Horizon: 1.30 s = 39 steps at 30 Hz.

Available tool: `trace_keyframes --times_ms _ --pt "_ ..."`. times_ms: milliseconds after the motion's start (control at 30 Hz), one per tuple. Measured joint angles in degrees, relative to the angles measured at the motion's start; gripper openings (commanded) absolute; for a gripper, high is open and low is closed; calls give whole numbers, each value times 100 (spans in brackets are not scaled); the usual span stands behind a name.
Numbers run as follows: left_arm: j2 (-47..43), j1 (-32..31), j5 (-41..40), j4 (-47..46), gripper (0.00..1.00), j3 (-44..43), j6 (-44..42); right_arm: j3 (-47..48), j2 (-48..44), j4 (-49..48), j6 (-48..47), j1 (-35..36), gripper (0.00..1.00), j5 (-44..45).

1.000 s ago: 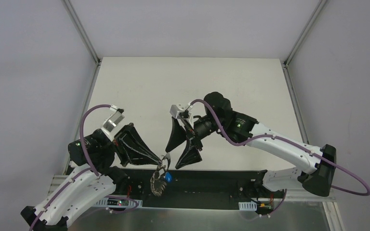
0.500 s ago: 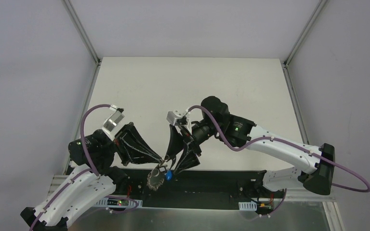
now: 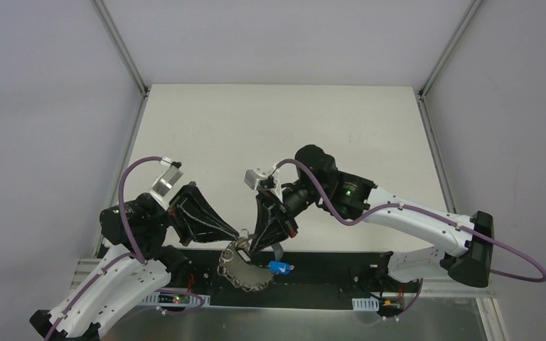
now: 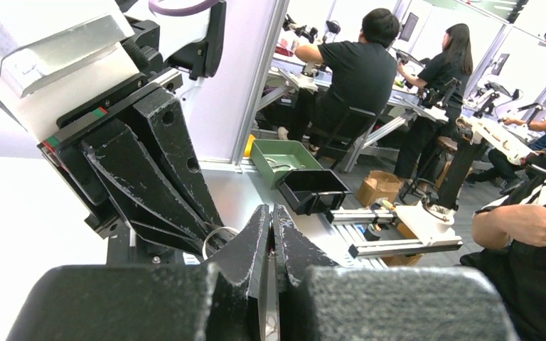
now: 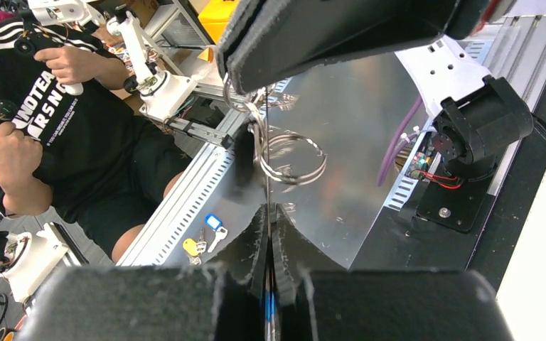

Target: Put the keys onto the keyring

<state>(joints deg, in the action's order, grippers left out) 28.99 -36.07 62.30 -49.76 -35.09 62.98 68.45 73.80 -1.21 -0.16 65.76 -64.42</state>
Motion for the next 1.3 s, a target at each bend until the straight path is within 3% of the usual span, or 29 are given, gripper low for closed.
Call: trace_keyframes --times_ms 167,533,667,800,1067,1300 --pt "-155 0 -46 387 0 -2 -275 -90 -13 -33 -2 17 0 70" --pt "-525 0 -516 2194 34 -293 -1475 -275 -44 227 -39 17 0 647" --pt "-715 0 -881 3101 38 -505 -2085 -461 -116 376 -59 -55 0 935" --pt "-892 0 -1346 3910 46 -647 -2675 -658 -197 492 -39 -345 0 1296" --pt "-1001 0 -2087 5010 51 -654 -3303 -970 -177 485 448 -1252 0 2337" --pt "-1145 0 -2629 5768 67 -654 -3626 -997 264 271 1034 -1714 0 3047"
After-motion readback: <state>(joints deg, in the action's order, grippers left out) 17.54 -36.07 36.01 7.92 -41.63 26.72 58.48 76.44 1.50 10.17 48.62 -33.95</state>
